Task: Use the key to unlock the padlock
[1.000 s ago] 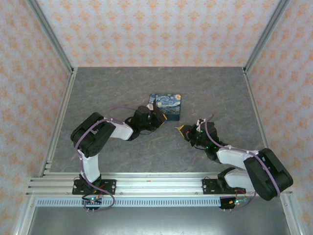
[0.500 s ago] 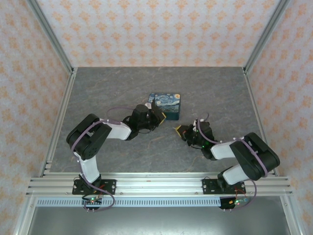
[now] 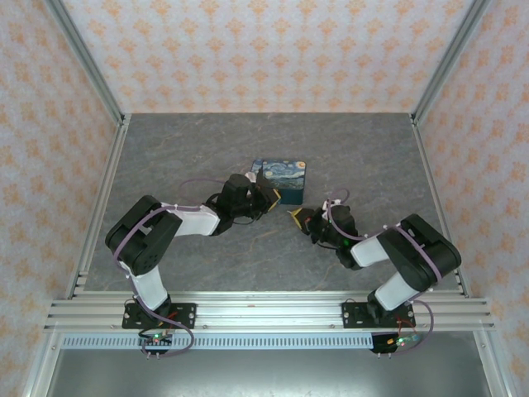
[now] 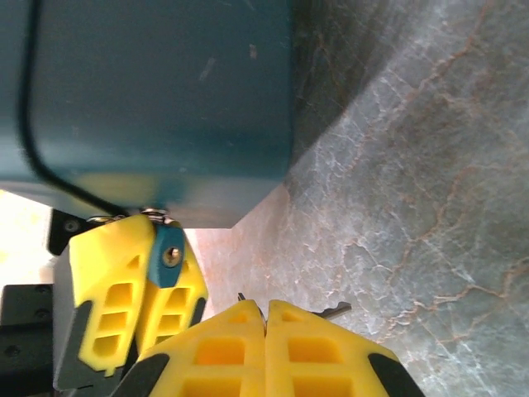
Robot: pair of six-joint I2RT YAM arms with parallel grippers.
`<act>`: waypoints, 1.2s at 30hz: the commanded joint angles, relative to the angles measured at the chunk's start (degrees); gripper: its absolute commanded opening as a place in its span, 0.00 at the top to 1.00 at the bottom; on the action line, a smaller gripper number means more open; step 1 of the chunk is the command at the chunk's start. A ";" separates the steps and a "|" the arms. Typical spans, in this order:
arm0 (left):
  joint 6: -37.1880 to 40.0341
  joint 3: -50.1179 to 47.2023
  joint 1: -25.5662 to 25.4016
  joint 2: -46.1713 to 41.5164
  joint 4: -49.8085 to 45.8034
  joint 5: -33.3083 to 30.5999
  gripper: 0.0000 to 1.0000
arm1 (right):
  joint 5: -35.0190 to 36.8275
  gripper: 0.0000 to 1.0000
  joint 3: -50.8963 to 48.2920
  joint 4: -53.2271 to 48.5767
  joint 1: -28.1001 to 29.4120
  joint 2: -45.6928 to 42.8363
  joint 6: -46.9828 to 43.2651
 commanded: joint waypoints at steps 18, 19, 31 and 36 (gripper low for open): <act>-1.18 1.68 -0.78 2.04 5.13 1.54 1.00 | 2.69 1.00 3.43 0.18 0.35 -1.02 1.86; -1.18 1.73 -0.85 2.06 5.07 1.47 1.00 | 2.72 1.00 3.52 0.18 0.32 -0.78 1.86; -1.27 2.13 -1.02 2.29 5.07 1.38 1.00 | 2.58 1.00 4.40 0.61 0.39 1.82 2.21; -1.27 2.39 -1.11 2.51 5.07 1.37 1.00 | 2.60 1.00 4.98 1.02 0.61 2.65 2.29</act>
